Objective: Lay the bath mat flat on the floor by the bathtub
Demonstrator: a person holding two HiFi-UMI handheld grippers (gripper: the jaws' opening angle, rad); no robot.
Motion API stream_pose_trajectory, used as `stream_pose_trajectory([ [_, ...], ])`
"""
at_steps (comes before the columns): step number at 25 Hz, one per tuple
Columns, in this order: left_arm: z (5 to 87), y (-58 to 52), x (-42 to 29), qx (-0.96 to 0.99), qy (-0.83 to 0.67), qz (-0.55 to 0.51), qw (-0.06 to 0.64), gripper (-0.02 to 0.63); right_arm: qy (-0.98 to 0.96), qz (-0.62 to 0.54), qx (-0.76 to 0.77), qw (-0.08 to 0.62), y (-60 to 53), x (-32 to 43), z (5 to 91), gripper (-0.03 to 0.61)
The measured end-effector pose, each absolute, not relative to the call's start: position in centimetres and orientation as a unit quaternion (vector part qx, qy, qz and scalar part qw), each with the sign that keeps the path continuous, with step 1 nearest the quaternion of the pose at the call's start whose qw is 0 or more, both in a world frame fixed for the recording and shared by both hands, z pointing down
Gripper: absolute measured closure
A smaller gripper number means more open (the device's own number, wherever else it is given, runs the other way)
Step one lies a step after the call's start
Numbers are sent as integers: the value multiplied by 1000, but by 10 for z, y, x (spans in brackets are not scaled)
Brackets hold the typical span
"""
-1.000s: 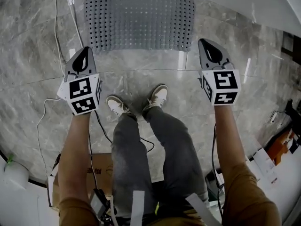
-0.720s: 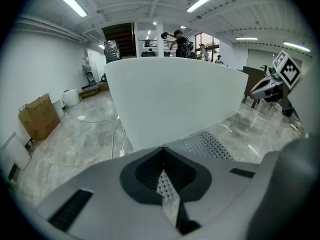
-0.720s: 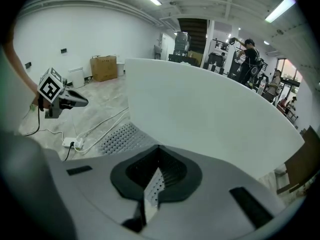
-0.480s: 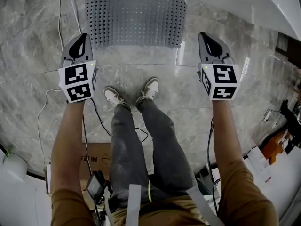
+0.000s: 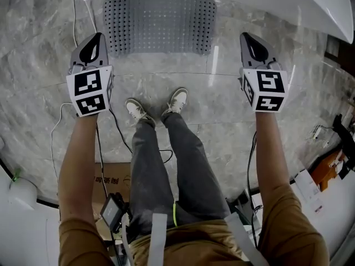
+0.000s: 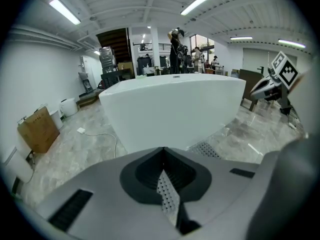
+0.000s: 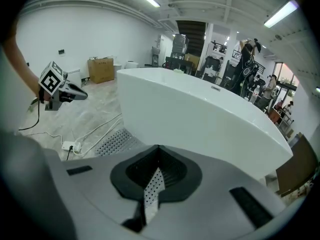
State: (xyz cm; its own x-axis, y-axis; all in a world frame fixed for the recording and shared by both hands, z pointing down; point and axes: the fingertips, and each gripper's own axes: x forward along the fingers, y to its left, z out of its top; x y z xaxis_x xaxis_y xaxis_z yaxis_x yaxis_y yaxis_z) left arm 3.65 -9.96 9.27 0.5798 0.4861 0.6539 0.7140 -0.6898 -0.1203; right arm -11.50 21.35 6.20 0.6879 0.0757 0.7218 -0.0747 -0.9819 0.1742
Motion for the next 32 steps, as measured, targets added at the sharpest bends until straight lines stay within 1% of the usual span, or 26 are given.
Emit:
stream_pose_trajectory([
  [5, 51, -95, 40, -872, -347, -290, 184, 609, 5, 387, 917, 95, 216, -111, 29, 574],
  [17, -40, -95, 45, -887, -353, -266, 134, 609, 23, 351, 931, 97, 216, -108, -54, 574],
  [20, -66, -94, 43, -893, -354, -248, 124, 609, 36, 337, 937, 88, 219, -116, -76, 574],
  [27, -131, -89, 26, -895, -377, -198, 132, 609, 61, 310, 945, 85, 225, -147, -138, 574],
  [32, -177, -98, 13, -900, -380, -176, 123, 609, 88, 303, 946, 70, 226, -173, -176, 574],
])
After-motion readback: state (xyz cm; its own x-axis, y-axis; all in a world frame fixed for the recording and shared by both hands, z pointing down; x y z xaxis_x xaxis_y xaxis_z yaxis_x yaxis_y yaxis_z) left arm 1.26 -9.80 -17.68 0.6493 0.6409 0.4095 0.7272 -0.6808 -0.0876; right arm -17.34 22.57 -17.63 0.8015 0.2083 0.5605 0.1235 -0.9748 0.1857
